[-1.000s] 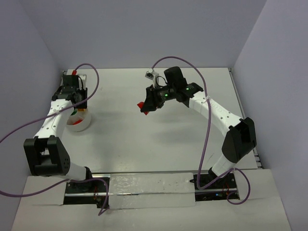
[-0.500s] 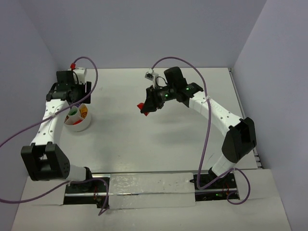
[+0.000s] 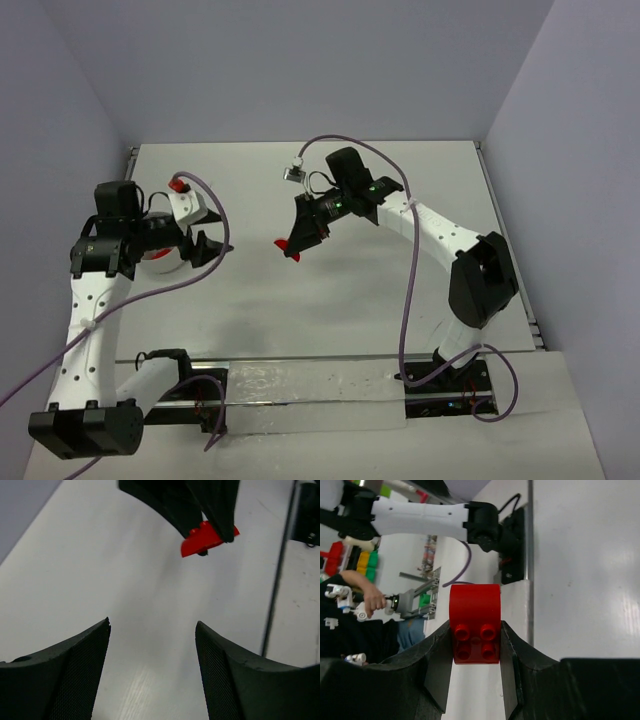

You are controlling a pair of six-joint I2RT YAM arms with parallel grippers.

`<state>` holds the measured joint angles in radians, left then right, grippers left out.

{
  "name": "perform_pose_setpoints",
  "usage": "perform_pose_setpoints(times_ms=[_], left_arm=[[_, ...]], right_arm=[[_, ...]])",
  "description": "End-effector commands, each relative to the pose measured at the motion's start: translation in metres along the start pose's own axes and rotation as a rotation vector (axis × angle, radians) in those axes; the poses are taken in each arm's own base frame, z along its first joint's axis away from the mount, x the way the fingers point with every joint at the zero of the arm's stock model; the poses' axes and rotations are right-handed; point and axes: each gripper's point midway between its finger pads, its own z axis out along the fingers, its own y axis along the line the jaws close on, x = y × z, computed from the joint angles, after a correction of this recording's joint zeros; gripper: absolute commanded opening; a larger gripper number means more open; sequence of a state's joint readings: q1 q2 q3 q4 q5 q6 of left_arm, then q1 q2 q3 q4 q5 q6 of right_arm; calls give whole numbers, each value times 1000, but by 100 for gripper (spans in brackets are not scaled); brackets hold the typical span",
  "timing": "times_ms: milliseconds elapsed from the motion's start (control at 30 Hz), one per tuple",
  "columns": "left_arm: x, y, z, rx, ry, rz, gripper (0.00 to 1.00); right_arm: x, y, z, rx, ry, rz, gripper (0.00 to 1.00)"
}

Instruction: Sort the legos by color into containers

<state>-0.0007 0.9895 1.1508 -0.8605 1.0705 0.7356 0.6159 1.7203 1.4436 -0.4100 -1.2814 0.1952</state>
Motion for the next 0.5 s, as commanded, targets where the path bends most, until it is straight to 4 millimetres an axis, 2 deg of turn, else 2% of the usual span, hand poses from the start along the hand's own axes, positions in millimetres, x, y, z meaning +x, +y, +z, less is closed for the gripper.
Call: perform_pose_setpoints(times_ms=[0, 200, 467], left_arm=[[-4, -48, 12, 227, -95, 43, 76], [-19, -64, 19, 314, -157, 28, 81], [-35, -82, 30, 414, -189, 18, 78]], right_arm=[[0, 33, 7, -184, 42, 1, 0], [6, 43, 19, -233, 88, 14, 0], [6, 41, 25, -255, 109, 36, 0]])
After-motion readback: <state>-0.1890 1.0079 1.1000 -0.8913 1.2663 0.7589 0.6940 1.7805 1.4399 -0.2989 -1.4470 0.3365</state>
